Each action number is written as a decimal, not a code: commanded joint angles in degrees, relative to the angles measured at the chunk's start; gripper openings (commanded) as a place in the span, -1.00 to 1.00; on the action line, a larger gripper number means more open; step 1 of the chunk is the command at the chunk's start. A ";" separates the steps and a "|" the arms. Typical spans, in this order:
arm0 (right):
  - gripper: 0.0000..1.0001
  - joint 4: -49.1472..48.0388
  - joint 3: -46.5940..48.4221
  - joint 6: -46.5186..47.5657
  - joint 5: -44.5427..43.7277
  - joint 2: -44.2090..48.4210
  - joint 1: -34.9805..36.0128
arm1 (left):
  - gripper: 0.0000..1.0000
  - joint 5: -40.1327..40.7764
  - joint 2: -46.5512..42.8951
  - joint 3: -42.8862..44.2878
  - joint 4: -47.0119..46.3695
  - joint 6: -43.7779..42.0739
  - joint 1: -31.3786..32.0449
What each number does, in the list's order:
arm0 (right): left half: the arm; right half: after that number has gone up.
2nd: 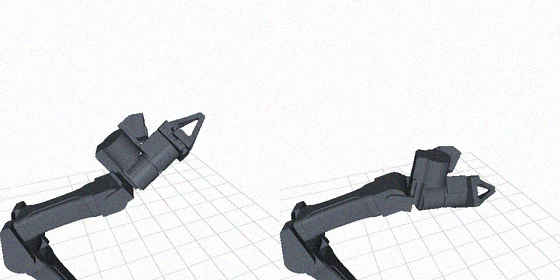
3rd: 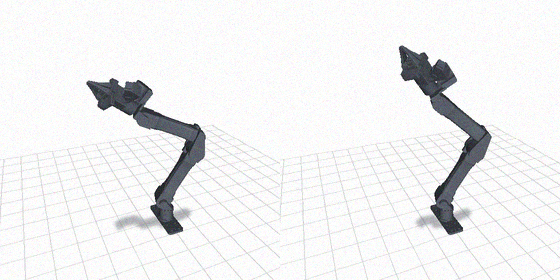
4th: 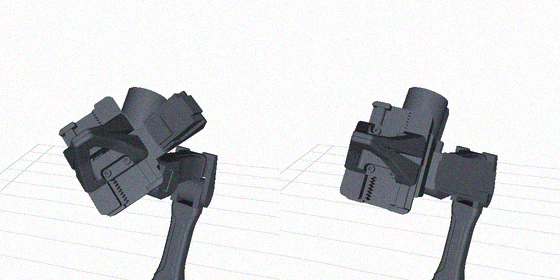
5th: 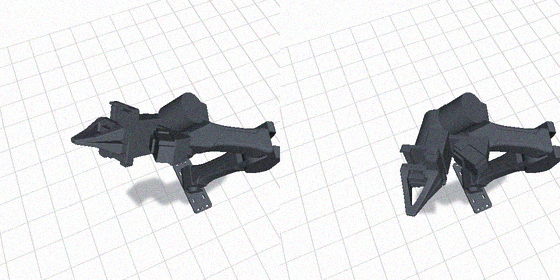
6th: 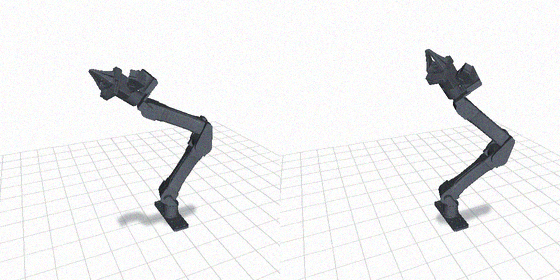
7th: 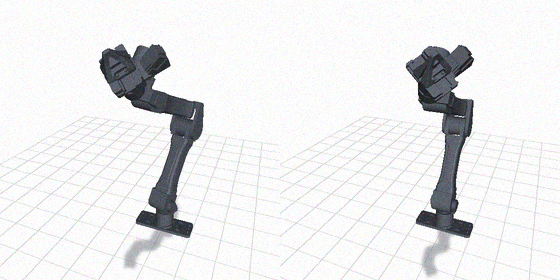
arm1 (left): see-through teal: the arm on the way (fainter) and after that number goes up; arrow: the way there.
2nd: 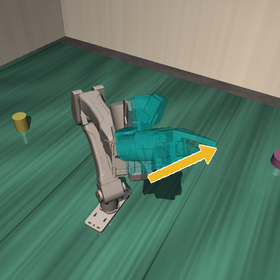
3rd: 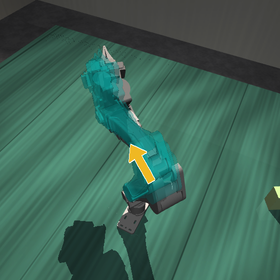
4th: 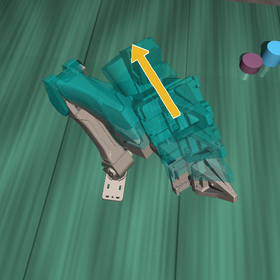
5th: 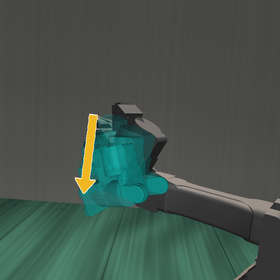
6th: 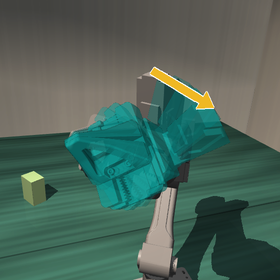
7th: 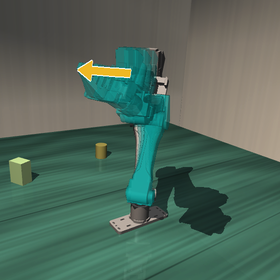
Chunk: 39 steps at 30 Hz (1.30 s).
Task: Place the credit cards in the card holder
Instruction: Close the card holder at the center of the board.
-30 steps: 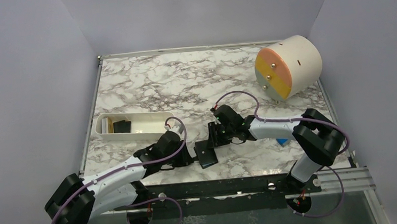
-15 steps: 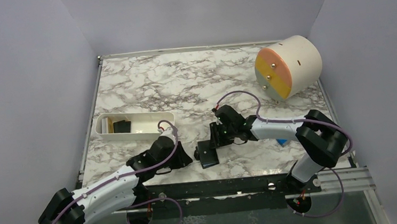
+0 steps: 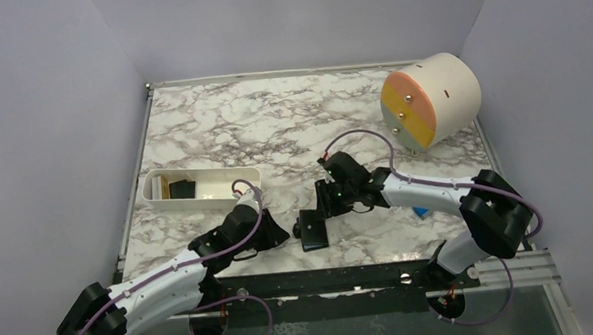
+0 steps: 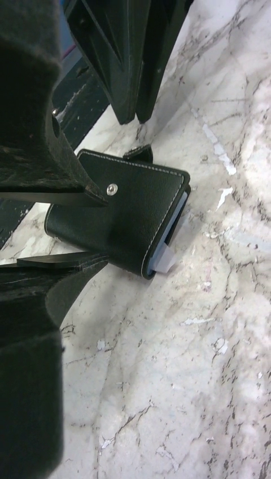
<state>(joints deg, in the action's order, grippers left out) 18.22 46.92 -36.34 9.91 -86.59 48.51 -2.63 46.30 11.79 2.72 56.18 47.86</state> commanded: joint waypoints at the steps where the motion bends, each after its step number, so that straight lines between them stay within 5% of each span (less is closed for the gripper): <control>1: -0.30 1.45 2.74 0.06 1.05 1.39 1.07 | -0.50 -1.85 0.26 -1.57 -5.17 2.96 0.13; 20: -0.37 1.56 5.67 0.64 0.03 -10.43 6.08 | -0.60 -3.34 5.20 -0.94 -8.59 2.78 -1.00; 39: -0.49 -6.50 1.33 -1.21 -0.59 -9.31 6.77 | -0.65 -8.23 12.20 0.58 -16.19 -0.28 -1.10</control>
<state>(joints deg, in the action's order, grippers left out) 16.29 51.72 -36.36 9.50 -94.37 54.02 -7.57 56.75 11.33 -10.07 57.78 46.94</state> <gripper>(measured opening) 0.263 0.175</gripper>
